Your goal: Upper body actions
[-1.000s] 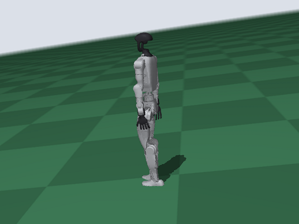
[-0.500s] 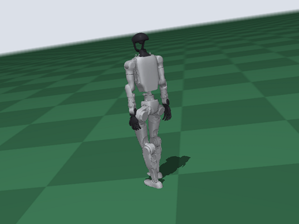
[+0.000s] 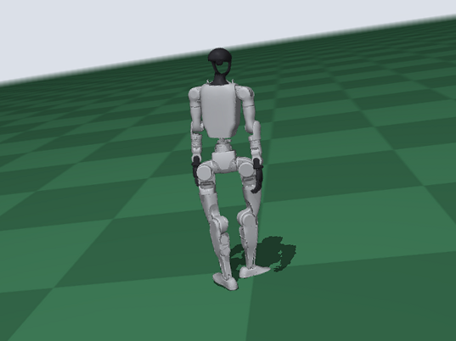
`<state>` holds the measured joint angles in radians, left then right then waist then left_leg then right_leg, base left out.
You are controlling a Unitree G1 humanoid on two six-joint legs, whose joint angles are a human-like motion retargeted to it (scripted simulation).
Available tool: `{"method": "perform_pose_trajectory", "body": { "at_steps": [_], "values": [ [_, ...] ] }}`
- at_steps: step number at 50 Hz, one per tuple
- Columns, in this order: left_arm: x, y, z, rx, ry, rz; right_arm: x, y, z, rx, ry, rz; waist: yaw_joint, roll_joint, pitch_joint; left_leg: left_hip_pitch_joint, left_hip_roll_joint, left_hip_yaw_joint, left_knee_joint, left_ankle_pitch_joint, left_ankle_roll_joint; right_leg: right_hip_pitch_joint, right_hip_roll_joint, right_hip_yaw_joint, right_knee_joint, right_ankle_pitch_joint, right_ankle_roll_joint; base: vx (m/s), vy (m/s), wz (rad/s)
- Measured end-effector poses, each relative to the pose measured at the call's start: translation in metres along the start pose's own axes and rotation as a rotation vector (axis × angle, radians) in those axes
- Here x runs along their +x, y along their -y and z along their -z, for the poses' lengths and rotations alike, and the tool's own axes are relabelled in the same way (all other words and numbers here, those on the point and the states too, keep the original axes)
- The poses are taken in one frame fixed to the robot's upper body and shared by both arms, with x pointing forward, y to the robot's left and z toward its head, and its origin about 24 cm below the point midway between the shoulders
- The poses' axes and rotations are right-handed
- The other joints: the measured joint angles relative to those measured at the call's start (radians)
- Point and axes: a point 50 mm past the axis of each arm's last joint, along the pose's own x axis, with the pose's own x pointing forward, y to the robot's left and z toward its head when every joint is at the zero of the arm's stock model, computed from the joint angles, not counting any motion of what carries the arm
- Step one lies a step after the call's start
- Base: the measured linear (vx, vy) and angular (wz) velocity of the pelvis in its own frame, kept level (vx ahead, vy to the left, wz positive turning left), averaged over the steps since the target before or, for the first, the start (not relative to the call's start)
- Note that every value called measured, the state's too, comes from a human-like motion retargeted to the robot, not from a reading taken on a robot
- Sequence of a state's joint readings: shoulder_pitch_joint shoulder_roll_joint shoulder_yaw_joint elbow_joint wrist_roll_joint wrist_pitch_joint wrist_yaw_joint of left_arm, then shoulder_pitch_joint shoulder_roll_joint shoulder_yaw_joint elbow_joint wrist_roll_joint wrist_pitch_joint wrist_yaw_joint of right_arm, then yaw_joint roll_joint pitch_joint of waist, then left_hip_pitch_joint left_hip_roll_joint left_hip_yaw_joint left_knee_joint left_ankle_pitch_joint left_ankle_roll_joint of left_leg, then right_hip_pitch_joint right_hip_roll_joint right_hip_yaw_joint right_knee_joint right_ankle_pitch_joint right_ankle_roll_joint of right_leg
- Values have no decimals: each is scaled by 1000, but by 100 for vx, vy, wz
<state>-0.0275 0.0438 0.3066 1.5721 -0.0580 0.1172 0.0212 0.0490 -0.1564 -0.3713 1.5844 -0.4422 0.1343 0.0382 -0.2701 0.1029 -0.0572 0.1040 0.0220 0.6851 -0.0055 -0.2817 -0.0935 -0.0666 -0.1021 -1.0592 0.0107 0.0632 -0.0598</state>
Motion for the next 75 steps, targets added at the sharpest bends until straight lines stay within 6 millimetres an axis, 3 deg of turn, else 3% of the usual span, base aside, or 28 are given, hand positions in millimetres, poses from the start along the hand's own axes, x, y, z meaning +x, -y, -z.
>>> {"method": "perform_pose_trajectory", "body": {
  "at_steps": [5,10,13,16,17,19,22,25,30,32,33,35,37,40,45,49,53,59,63,69,73,75],
  "values": [
    [-1,10,-15,3,62,18,0,0,-3,13,12,-2,-26,5,-7,16,27,18,30,35,-30,-19,30,58,-58,25,-23,19,-18,-68],
    [-2,11,-23,50,80,-1,-2,0,-18,-22,58,-9,11,-39,-23,23,59,80,124,159,-25,-52,-10,178,-30,14,-38,21,-20,-102],
    [-3,11,-27,64,97,-10,-4,-3,-35,-46,118,-20,27,-124,-22,-15,69,62,274,266,54,-57,-83,247,-22,13,-44,17,-20,-80],
    [-3,10,-28,97,104,-17,-7,-4,-49,-80,175,-28,51,-202,-31,-117,78,-21,489,315,183,-66,-157,320,-14,16,-42,20,-17,-78],
    [-3,9,-28,108,104,-25,-8,-4,-53,-90,190,-30,54,-217,-38,-158,79,-63,553,313,210,-71,-173,333,-11,16,-42,20,-12,-30],
    [-3,10,-27,119,104,-40,-9,-3,-60,-104,212,-27,53,-221,-51,-233,62,-167,625,279,205,-83,-184,346,-4,12,-42,15,-4,-29],
    [-3,17,-26,112,110,-30,-12,-1,-69,-103,238,-19,87,-221,-47,-331,-39,-338,647,206,177,-103,-183,401,6,9,-44,11,2,-78],
    [-4,26,-29,116,123,-2,-14,2,-75,-89,259,-19,114,-206,-30,-360,-113,-419,563,118,196,-107,-169,440,13,4,-43,6,10,-70],
    [-4,30,-27,160,126,4,-12,6,-69,-86,237,-5,157,-108,-7,-308,-182,-588,264,108,184,-78,-51,454,6,-9,-44,16,11,-68],
    [-3,29,-23,166,116,9,-11,7,-63,-93,213,0,155,-86,11,-270,-195,-603,163,167,253,-46,-16,470,-1,-14,-44,21,10,-61],
    [-2,27,-19,167,107,11,-10,7,-60,-97,197,0,137,-79,13,-233,-211,-649,143,150,242,-35,-6,473,-1,-16,-43,26,9,-17],
    [-1,23,-10,155,73,19,-9,5,-53,-121,155,-4,82,-73,-1,-202,-128,-523,116,160,179,-22,-3,469,3,-22,-38,28,6,-7],
    [0,17,-1,147,34,9,-7,-1,-47,-112,124,-11,73,-63,-15,-178,-157,-583,73,165,203,-24,11,486,6,-26,-37,17,8,-46],
    [0,11,-2,140,37,-15,-7,-5,-45,-47,133,-26,82,-62,-5,-132,-155,-533,24,173,210,-15,24,486,5,-32,-36,3,10,-34],
    [1,7,5,149,-13,-12,-3,-8,-29,-102,77,-37,86,-60,-42,-138,-159,-538,22,171,217,-30,22,502,7,-31,-20,11,7,-13],
    [0,10,-3,104,23,5,-5,-6,-37,-109,98,-14,90,-67,-9,-126,-158,-537,34,167,215,-21,19,505,16,-33,-13,-6,11,-20],
    [0,10,-6,106,39,20,-6,-3,-42,-119,118,-11,105,-64,-15,-128,-165,-555,37,167,211,-32,14,523,43,-50,-5,1,9,-22],
    [-1,14,-21,136,120,51,-7,-1,-46,-61,153,-5,130,-50,-17,-168,-167,-633,71,188,183,-77,-7,540,215,-155,-14,-3,10,39],
    [-4,18,-33,171,182,48,-5,-2,-36,-58,120,-13,126,-57,-10,-185,-181,-737,91,225,167,-111,8,691,334,-185,-63,-5,3,176],
    [-5,20,-40,204,189,14,0,-11,-12,-50,54,-35,87,-73,-7,-248,-237,-986,158,305,150,-95,78,1036,320,-164,1,-9,-4,297],
    [-9,20,-56,238,217,10,1,-14,-8,-57,53,-42,94,-83,3,-298,-318,-1208,203,359,136,-64,78,1053,256,-165,57,-26,-2,304],
    [-13,22,-72,245,265,8,0,-13,-14,-73,76,-37,132,-91,39,-314,-354,-1288,215,403,124,-42,64,965,220,-182,36,-48,-2,221]
  ]
}}
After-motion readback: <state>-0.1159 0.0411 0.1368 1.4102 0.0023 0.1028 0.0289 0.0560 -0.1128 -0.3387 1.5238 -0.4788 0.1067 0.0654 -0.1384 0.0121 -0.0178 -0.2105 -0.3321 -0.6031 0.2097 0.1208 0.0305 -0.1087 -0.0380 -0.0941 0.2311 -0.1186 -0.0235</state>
